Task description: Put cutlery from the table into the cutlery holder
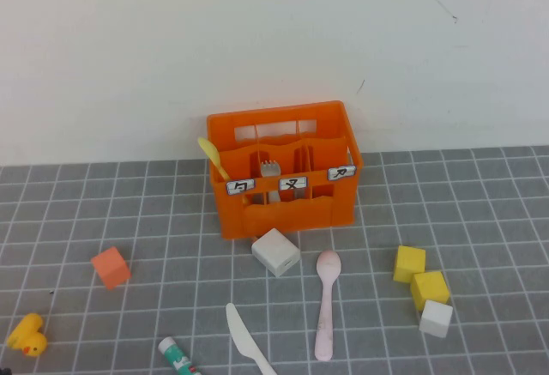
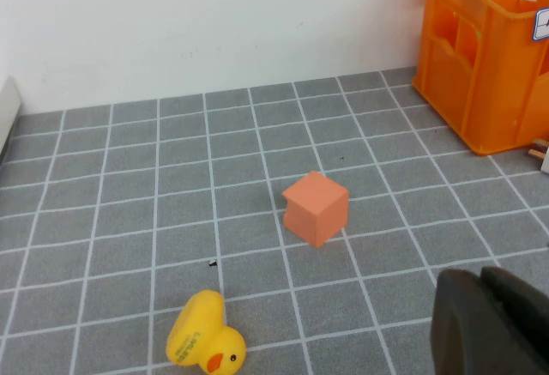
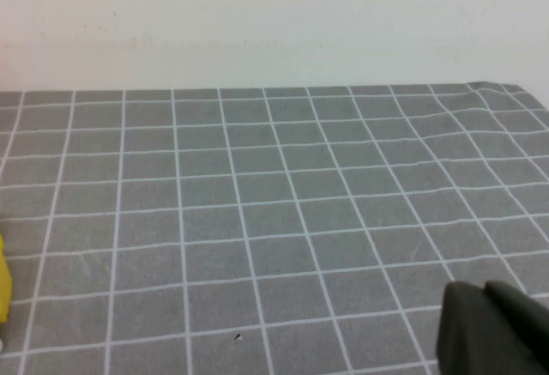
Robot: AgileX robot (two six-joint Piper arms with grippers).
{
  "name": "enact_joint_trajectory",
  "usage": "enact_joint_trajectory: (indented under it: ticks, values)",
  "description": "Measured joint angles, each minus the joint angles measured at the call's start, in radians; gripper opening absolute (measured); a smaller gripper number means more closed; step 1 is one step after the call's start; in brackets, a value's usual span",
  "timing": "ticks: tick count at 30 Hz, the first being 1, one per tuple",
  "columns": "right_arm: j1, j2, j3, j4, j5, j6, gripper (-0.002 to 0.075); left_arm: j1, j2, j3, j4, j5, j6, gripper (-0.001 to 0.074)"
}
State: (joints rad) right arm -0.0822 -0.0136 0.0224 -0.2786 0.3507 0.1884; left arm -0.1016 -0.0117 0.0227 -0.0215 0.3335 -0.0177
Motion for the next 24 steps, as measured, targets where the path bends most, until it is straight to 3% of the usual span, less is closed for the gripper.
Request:
enact_joint_trajectory:
  ticks: [8,18,24]
  values:
    - [0.0,0.0,0.0,0.039,-0.002,-0.023,-0.0003,0.0,0.0,0.0,0.0,0.0,0.002,-0.0001]
    - [0.024,0.0,0.0,0.21,-0.004,-0.333,-0.0003,0.0,0.0,0.0,0.0,0.0,0.002,-0.0001]
    - [0.047,0.0,0.0,0.243,-0.004,-0.38,-0.0003,0.0,0.0,0.0,0.0,0.0,0.002,-0.0001]
